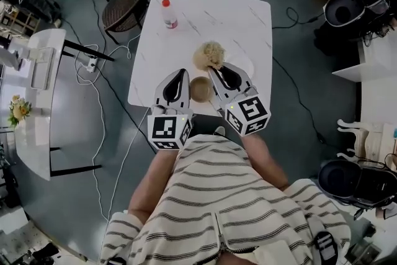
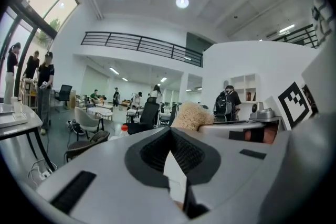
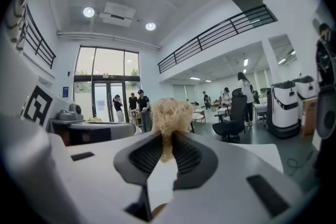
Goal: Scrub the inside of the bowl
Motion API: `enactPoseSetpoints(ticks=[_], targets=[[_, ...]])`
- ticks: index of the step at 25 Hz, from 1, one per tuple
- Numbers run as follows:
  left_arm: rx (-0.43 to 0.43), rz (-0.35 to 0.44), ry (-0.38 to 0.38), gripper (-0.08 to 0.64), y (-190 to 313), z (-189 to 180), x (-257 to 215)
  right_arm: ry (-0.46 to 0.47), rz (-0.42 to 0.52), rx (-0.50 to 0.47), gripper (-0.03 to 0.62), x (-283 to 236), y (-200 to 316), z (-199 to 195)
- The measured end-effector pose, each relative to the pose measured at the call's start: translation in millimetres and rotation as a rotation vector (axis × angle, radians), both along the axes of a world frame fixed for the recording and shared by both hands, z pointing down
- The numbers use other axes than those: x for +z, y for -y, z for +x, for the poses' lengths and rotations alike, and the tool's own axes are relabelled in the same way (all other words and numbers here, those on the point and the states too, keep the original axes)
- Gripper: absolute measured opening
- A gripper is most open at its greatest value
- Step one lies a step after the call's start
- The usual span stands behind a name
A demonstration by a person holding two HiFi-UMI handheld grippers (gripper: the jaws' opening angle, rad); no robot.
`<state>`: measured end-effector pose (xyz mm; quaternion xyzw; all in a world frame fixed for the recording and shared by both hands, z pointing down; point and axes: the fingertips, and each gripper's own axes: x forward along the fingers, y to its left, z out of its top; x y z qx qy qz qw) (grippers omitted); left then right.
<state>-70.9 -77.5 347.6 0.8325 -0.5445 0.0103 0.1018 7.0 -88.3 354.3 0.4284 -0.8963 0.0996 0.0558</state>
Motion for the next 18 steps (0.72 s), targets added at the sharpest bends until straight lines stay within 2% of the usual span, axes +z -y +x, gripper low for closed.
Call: enactPoseSetpoints(ticks=[6, 13, 18], targets=[[-0.006, 0.052, 0.008, 0.005, -6.4, 7.7, -23.4, -0.007, 0.084, 0.009, 0.061, -28.1, -3.7, 2.9], [-0.011, 0.102, -0.042, 0.005, -11.0, 8.1, -52.4, 0.008, 0.149, 0.006, 0.061, -55.4, -8.4, 0.9], [-0.013, 0.131, -0.03, 0.005, -16.0, 12.7, -64.3, 0.017, 0.173, 0.01, 0.061, -65.9, -13.3, 4.0]])
